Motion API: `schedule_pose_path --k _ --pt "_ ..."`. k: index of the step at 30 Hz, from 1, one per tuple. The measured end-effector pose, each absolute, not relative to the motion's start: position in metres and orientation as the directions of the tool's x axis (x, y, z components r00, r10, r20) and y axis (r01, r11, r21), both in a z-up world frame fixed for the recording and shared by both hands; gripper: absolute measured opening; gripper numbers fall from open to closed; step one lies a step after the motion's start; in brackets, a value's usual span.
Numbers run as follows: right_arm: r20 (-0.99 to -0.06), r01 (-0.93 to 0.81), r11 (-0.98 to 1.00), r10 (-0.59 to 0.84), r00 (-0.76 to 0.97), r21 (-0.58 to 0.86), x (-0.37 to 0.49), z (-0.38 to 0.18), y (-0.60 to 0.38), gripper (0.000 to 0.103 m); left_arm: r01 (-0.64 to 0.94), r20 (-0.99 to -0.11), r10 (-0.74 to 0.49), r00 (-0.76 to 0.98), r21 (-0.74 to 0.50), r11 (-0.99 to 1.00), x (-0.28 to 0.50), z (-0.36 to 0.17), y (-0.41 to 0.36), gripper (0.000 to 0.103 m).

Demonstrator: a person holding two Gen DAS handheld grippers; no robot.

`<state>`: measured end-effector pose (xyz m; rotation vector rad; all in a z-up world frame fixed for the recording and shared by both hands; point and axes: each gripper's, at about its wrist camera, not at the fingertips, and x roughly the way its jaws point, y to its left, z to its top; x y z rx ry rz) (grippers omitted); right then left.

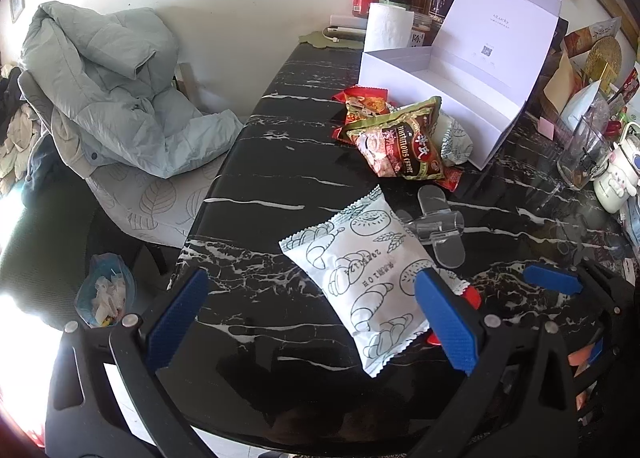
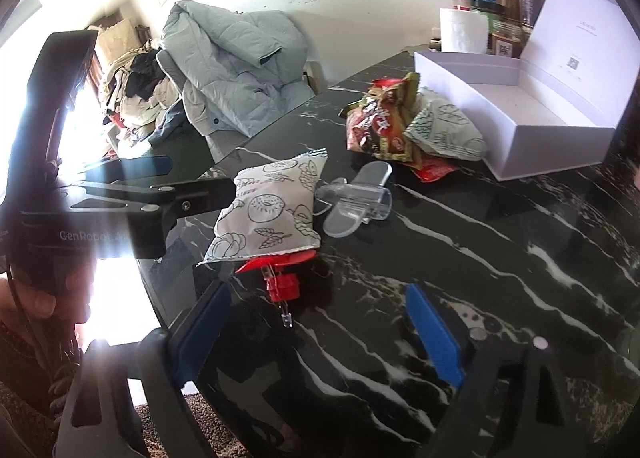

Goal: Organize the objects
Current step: 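Grasp the red fan toy with the right gripper while the left approaches the white pouch, then lift the red fan toy with the right gripper while the left grasps the white pouch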

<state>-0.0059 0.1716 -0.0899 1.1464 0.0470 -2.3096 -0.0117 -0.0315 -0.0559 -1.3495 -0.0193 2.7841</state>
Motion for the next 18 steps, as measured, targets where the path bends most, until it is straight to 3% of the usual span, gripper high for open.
schedule_pose_path --k 6,8,9,10,18 --pt "-0.753 0.556 -0.796 -0.513 -0.412 0.239 -0.016 -0.101 0.153 0.068 -0.037 -0.789 0.048 -0.613 -0.032 -0.999 -0.016 -0.063 -0.043 0.103" --pt "-0.743 0.567 -0.787 -0.527 -0.414 0.243 -0.018 -0.103 0.152 0.058 -0.039 -0.788 0.046 -0.615 -0.028 -0.999 -0.017 -0.064 -0.044 0.103" --pt "-0.739 0.574 -0.779 -0.538 -0.406 0.251 -0.019 -0.104 0.151 0.044 -0.040 -0.788 0.046 -0.615 -0.027 -0.999 -0.018 -0.065 -0.044 0.103" --pt "-0.737 0.582 -0.770 -0.549 -0.395 0.262 -0.020 -0.105 0.152 0.037 -0.043 -0.788 0.049 -0.614 -0.028 -0.999 -0.019 -0.065 -0.044 0.103" --pt "-0.741 0.547 -0.802 -0.515 -0.431 0.239 -0.013 -0.101 0.180 0.036 -0.136 -0.800 0.156 -0.579 -0.094 -0.986 -0.029 -0.070 -0.018 0.103"
